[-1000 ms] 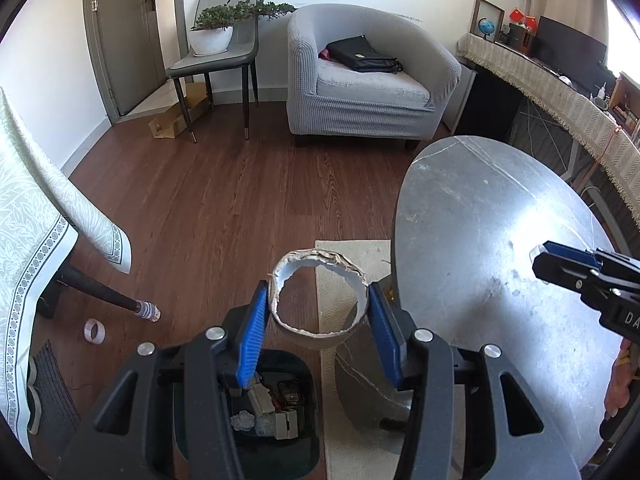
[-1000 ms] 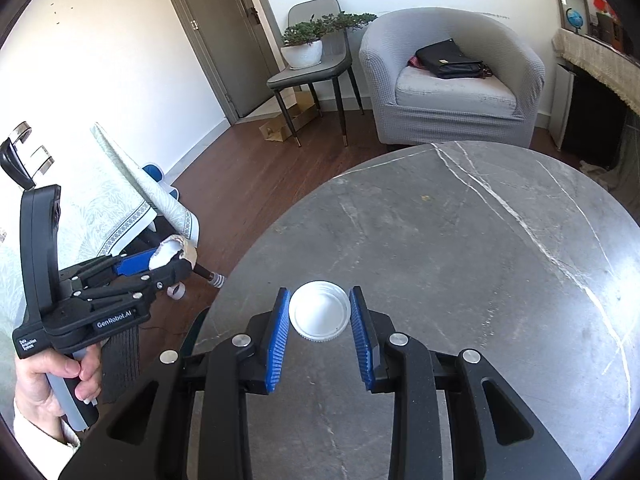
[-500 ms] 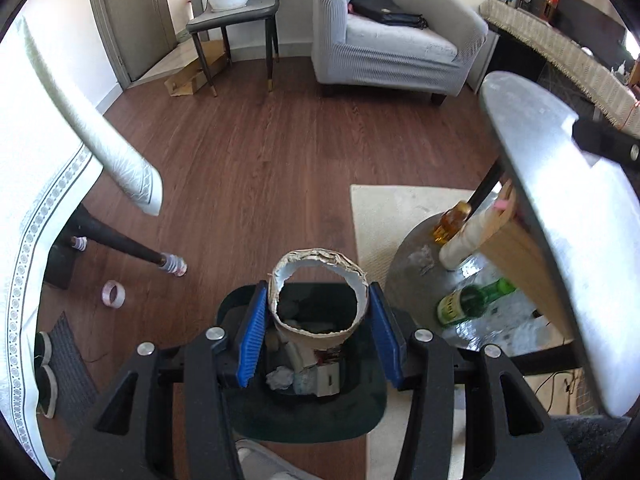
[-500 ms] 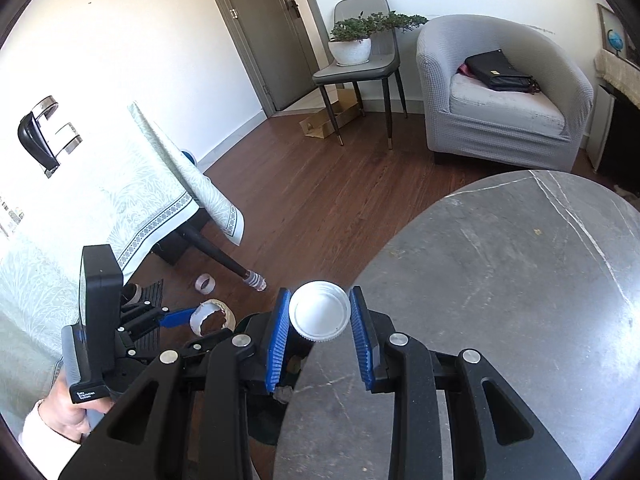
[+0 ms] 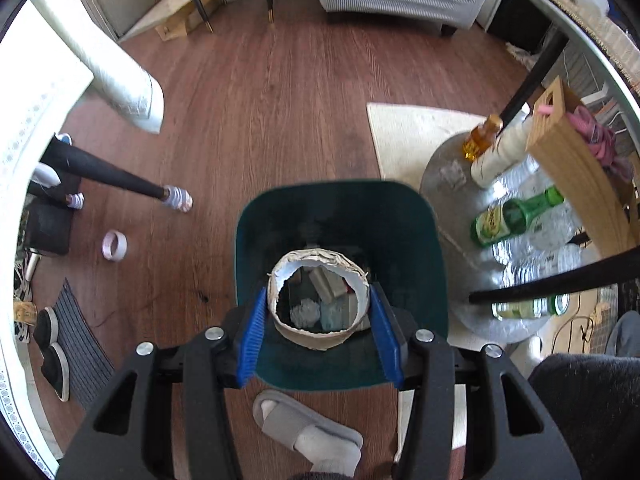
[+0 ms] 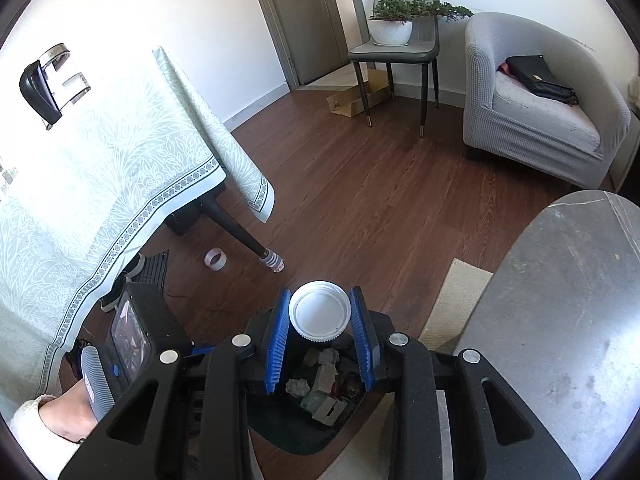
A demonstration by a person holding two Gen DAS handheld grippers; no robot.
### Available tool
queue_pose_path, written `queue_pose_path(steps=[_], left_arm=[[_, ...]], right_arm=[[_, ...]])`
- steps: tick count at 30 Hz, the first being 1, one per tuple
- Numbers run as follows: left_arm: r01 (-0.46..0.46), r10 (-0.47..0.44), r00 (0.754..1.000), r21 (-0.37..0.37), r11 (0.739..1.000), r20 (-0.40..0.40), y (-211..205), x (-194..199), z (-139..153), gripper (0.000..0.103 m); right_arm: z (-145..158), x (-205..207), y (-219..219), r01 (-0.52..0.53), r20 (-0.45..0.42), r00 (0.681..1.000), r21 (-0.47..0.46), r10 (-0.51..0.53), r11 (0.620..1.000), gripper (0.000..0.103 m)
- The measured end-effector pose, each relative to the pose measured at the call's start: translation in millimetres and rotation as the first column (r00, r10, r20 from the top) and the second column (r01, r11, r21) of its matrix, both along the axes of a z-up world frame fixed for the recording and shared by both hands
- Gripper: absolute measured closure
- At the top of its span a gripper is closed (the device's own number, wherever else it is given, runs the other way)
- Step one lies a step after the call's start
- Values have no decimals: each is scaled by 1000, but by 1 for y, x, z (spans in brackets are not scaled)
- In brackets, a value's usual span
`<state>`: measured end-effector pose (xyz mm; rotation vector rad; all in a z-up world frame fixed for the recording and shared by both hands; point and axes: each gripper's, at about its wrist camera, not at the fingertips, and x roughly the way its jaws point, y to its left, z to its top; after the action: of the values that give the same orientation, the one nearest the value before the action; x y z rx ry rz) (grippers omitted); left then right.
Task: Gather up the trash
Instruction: 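Open the left tool to drop the tape ring into the bin while the right tool releases the cap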
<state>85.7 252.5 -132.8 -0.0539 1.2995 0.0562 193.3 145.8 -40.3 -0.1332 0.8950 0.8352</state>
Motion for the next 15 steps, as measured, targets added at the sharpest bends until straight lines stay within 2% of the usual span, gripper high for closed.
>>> queue_pose_path(steps=[1,6,15], left_arm=[[7,-7,1000,-12,1000,-20,2,-2,-4,45],[31,-31,997,2,1000,-76,9,-13,-17,45],[-1,1,997,-6,1000,-80,30,-23,-18,47]], right_arm=[[-1,-1,4,-7,-8,1000,3,7,1000,73],[-9,-2,27,-30,-23,999,-23,30,999,73],[-48,-9,69,-67,-82,995,-111,58,992,73]])
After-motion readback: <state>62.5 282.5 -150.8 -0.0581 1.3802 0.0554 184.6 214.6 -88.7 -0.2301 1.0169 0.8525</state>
